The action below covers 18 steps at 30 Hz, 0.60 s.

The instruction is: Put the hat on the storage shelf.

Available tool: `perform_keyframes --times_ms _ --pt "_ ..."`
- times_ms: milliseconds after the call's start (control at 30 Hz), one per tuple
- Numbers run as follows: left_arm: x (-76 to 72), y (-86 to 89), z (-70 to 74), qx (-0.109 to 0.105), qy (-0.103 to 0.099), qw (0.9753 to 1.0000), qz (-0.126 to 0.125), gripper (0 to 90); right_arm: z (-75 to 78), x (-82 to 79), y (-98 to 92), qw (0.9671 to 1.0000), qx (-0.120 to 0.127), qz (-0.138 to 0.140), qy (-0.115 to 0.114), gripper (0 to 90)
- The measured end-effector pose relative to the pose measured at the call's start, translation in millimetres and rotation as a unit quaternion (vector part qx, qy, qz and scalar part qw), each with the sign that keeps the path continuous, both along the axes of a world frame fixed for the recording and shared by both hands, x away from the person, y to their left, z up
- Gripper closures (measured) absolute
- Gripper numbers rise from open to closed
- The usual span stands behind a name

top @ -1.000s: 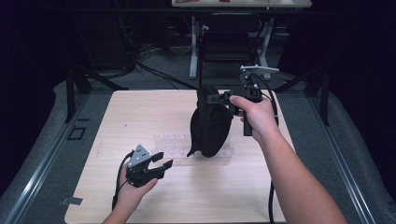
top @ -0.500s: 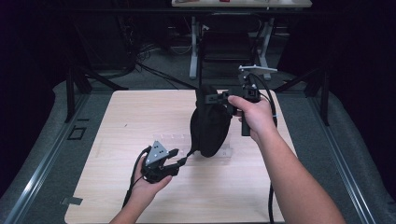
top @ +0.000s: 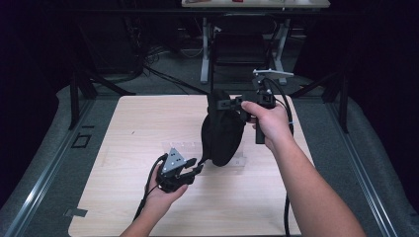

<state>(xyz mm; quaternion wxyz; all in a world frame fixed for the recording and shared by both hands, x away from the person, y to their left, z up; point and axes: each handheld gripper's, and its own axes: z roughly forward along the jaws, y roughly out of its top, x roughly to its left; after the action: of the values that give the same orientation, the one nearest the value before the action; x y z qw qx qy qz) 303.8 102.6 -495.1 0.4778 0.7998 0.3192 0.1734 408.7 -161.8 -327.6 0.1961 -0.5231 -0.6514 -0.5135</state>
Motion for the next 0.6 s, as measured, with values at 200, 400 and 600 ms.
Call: perform_keyframes --times_ms 200,400,600 --pt "0.6 -7.1 0.4 0.02 -0.007 0.9998 0.003 70.4 -0.3 0.2 0.7 1.0 0.001 0.001 -0.001 87.6" --pt "1.1 -8.0 0.3 0.03 -0.012 0.9994 0.009 77.6 -0.3 -0.2 1.8 1.0 0.002 0.002 0.0 87.5" --pt "1.0 -7.7 0.0 0.034 -0.015 0.9993 0.009 79.2 -0.4 -0.2 2.6 1.0 0.003 0.002 -0.001 87.3"
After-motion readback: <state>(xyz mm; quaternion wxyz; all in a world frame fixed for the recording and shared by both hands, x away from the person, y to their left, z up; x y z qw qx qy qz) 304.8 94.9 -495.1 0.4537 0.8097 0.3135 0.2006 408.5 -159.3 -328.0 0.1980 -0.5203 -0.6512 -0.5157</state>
